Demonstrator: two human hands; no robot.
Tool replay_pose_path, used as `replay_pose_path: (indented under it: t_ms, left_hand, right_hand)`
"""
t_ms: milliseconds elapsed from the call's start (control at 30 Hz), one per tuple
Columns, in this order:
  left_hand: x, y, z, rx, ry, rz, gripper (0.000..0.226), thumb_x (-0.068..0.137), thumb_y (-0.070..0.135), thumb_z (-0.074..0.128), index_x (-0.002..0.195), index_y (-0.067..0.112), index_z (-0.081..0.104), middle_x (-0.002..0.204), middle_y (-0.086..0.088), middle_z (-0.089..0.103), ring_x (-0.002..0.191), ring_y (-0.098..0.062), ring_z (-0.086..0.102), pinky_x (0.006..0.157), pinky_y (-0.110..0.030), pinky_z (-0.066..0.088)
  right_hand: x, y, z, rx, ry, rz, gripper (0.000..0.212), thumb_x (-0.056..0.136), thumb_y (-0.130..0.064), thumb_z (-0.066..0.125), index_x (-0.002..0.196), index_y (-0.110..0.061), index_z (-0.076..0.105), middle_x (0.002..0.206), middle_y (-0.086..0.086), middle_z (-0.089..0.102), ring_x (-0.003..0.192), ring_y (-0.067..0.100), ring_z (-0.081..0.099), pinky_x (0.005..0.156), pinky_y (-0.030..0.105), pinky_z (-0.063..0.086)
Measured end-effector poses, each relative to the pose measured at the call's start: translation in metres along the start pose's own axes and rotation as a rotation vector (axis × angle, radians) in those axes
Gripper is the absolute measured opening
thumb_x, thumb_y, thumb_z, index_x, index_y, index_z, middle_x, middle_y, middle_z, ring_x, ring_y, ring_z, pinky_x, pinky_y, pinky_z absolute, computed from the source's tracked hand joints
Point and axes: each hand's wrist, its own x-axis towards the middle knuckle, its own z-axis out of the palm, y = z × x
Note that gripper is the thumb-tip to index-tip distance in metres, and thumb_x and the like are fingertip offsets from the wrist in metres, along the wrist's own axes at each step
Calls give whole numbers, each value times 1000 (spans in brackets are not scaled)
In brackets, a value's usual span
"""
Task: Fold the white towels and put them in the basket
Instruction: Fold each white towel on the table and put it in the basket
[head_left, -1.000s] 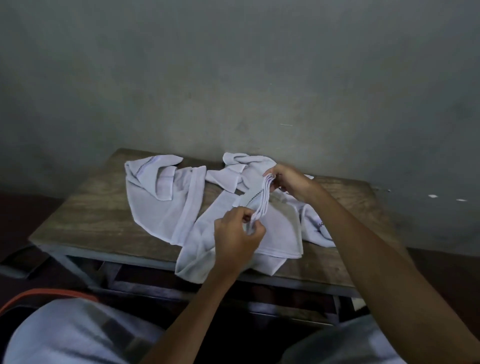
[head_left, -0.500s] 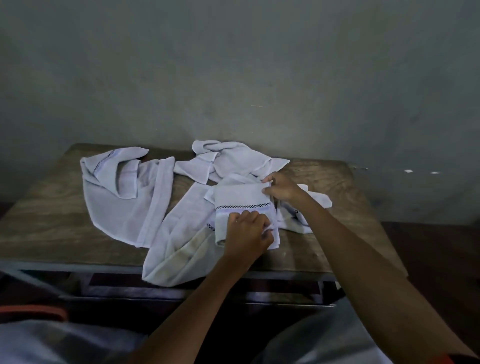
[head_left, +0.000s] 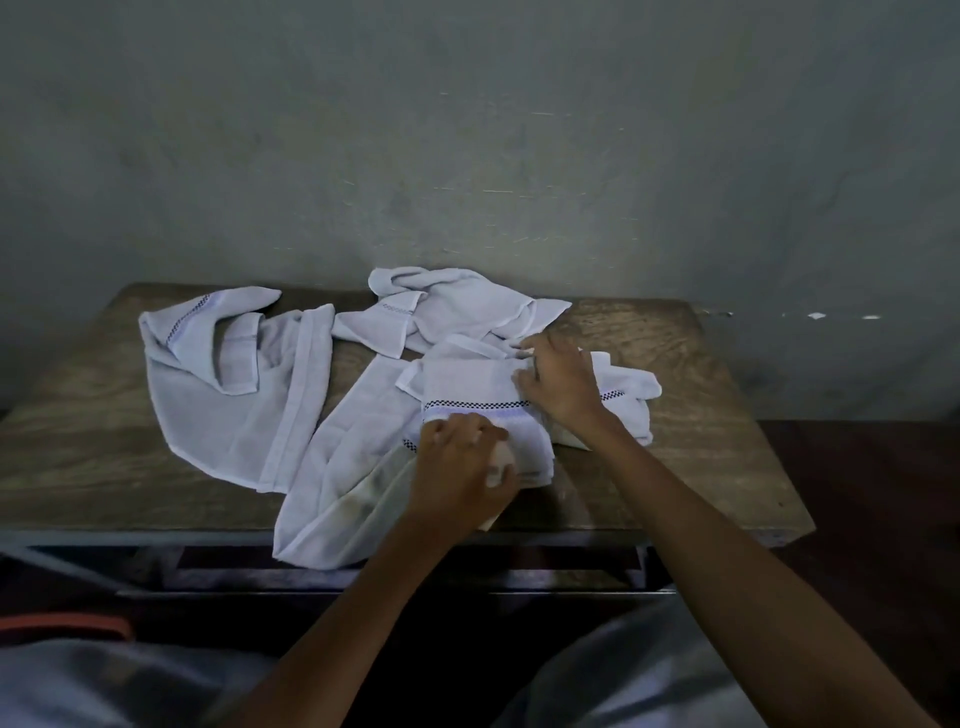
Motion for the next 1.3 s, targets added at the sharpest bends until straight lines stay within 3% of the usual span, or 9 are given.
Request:
replay_pose_path:
  t_ms: [100, 200, 300, 467, 567, 800, 967, 1167, 1300]
  left_hand:
    - [-21, -33, -15, 41, -42, -117, 46, 63, 47, 58, 103, 24, 63, 104, 0, 59, 95, -20, 50, 80, -36, 36]
    - [-34, -57, -23, -183, -138, -210, 45, 68, 47, 57, 106, 24, 65, 101, 2, 56, 86, -12, 53, 74, -34, 47]
    - [-39, -62, -24, -422, -100, -344, 38, 71, 37, 60, 106, 20, 64, 92, 6, 56, 81, -2, 52, 76, -33, 48]
    - [-40, -41, -18, -360, -11, -526, 35, 68, 40, 61, 93, 17, 56, 85, 5, 58, 80, -17, 57, 71, -32, 48]
    - [-37, -35, -17, -314, -20, -631, 30, 69, 31, 71, 86, 24, 47, 77, 10, 55, 72, -15, 57, 64, -31, 44]
    - [-51, -38, -17, -316, 29, -657, 32, 75, 20, 68, 103, 14, 52, 93, 0, 66, 83, -20, 63, 64, -24, 38]
    - [-41, -36, -19, -280, 12, -653, 35, 72, 28, 69, 101, 18, 51, 87, 5, 63, 77, -19, 61, 63, -30, 43]
    - [-47, -50, -27, -318, -4, -500, 39, 65, 40, 58, 98, 20, 49, 83, 8, 63, 72, -16, 62, 68, -30, 47]
    - [-17, -59, -34, -458, -4, -579, 54, 70, 43, 54, 114, 13, 53, 105, 1, 65, 95, -15, 61, 85, -31, 48]
  right_hand:
    - [-20, -17, 7, -69, 110, -186, 46, 88, -36, 35, 125, -14, 51, 128, 9, 53, 122, 30, 44, 95, 42, 33]
    - [-42, -20, 35, -191, -24, -282, 58, 93, -48, 27, 132, -12, 50, 140, 12, 49, 132, 29, 43, 105, 47, 35]
    - [-53, -15, 56, -236, -157, -192, 72, 97, -56, 10, 132, -9, 52, 138, 15, 51, 129, 29, 49, 103, 53, 37]
    - [-52, -17, 54, -172, -160, -207, 104, 76, -72, -21, 147, -14, 26, 156, 11, 19, 146, 24, 14, 117, 44, 3]
    - [-52, -19, 54, -194, -154, -188, 111, 66, -74, -28, 149, -17, 18, 159, 7, 10, 147, 19, 5, 118, 41, -2]
    - [-51, -15, 54, -206, -166, -187, 113, 63, -76, -31, 150, -19, 15, 159, 4, 7, 147, 16, 3, 118, 38, -3]
    - [-52, -26, 49, -224, -189, -197, 111, 65, -71, -30, 150, -16, 15, 159, 8, 8, 147, 19, 2, 117, 41, -7]
    - [-64, -14, 51, -264, -117, -184, 75, 96, -57, 3, 134, -12, 51, 141, 12, 49, 133, 24, 44, 111, 43, 12]
    - [-53, -6, 43, -228, 39, -149, 60, 96, -50, 18, 131, -14, 50, 140, 8, 50, 132, 24, 43, 109, 47, 17]
